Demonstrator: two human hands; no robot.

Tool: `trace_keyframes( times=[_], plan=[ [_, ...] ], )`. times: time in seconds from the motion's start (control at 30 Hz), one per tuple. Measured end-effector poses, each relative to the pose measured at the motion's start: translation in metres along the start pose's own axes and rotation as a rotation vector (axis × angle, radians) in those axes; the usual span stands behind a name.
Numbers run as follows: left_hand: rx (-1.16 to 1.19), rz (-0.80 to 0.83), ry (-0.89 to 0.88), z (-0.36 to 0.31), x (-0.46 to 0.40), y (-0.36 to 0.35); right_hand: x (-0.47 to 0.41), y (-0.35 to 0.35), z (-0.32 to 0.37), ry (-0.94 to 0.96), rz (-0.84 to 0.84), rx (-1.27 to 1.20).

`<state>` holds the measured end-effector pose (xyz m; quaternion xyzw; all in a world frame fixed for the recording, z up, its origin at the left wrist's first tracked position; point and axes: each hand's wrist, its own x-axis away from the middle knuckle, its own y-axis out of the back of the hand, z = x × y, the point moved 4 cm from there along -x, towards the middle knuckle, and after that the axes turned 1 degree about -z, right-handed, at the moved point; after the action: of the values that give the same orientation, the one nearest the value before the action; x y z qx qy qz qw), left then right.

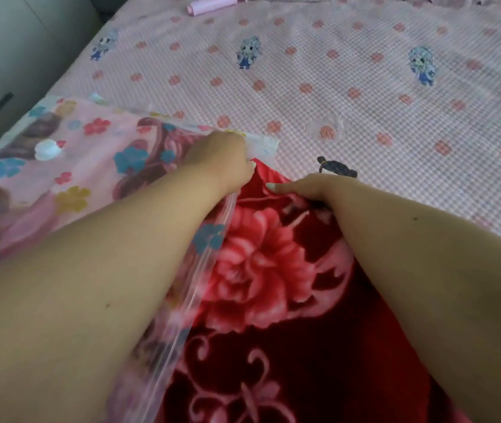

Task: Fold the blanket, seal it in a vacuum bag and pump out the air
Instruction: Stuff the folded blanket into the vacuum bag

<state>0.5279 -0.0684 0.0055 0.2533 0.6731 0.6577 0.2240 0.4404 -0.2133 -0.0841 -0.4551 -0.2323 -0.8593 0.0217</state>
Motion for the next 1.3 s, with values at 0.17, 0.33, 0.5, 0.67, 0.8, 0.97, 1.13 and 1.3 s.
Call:
trace_keyframes(
  times=[0.17, 0.33, 0.5, 0.67, 0.8, 0.97, 1.13, 1.3],
  plan=[
    [0.135, 0.036, -0.016, 0.007, -0.022, -0.021, -0.016, -0.004, -0.004, -0.084, 0.165, 0.068],
    [0.294, 0.035, -0.024, 0.012, -0.022, -0.03, -0.021, -0.009, -0.013, 0.004, 0.232, -0.182],
    [0.518, 0.074, -0.026, 0.008, -0.013, -0.019, -0.013, -0.011, -0.004, 0.293, -0.046, -0.284],
    [0.971, 0.119, -0.032, 0.002, 0.002, 0.004, 0.015, -0.014, 0.019, 0.386, -0.312, -0.439],
    [1.224, 0.125, 0.007, 0.012, 0.003, 0.027, 0.037, -0.019, 0.071, 0.583, -0.314, -0.551],
    [1.351, 0.172, 0.03, 0.024, 0.008, 0.042, 0.055, -0.028, 0.076, 0.665, -0.382, -0.477],
    [1.442, 0.208, 0.012, 0.025, 0.011, 0.045, 0.047, -0.032, 0.078, 0.654, -0.406, -0.324],
    [1.303, 0.183, 0.001, 0.023, 0.019, 0.052, 0.045, -0.046, 0.073, 0.667, -0.563, 0.046]
  ],
)
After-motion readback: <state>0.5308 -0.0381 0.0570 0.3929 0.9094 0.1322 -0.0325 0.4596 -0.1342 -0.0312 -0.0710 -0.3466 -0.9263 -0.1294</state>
